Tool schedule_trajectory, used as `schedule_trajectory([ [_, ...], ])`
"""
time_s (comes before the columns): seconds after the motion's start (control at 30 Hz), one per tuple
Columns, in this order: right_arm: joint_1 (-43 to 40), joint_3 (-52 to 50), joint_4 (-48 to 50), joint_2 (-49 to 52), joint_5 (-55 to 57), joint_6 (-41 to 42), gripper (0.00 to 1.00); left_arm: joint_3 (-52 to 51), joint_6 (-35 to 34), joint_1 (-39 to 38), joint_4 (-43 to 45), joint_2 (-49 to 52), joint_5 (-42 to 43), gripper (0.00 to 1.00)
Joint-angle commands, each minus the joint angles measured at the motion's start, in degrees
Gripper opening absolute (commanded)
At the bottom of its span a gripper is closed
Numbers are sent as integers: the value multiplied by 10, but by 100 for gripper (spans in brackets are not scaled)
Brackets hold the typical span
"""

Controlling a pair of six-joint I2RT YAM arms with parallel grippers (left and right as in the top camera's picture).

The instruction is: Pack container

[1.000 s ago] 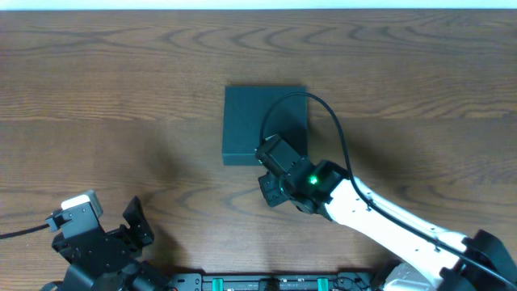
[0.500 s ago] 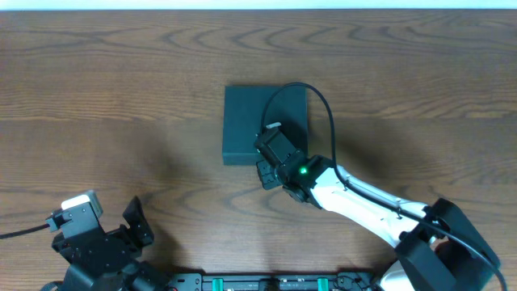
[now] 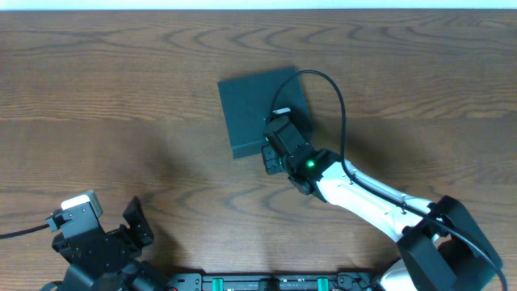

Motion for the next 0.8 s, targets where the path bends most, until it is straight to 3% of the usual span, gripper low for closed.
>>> schedule_trajectory([
  [0.0,13,-1,12,3,-54,38,2,0,-4,1,-1,-2,-8,95],
  [0.3,43,-1,130,5,0,75,2,0,-4,1,-1,-2,-8,95],
  [0.47,43,-1,114,6,21,73,2,0,-4,1,-1,-2,-8,95],
  [0.67,44,14,43,6,-107,74,1,0,-4,1,-1,-2,-8,95],
  [0.77,53,18,14,6,-116,82,1,0,-4,1,-1,-2,-8,95],
])
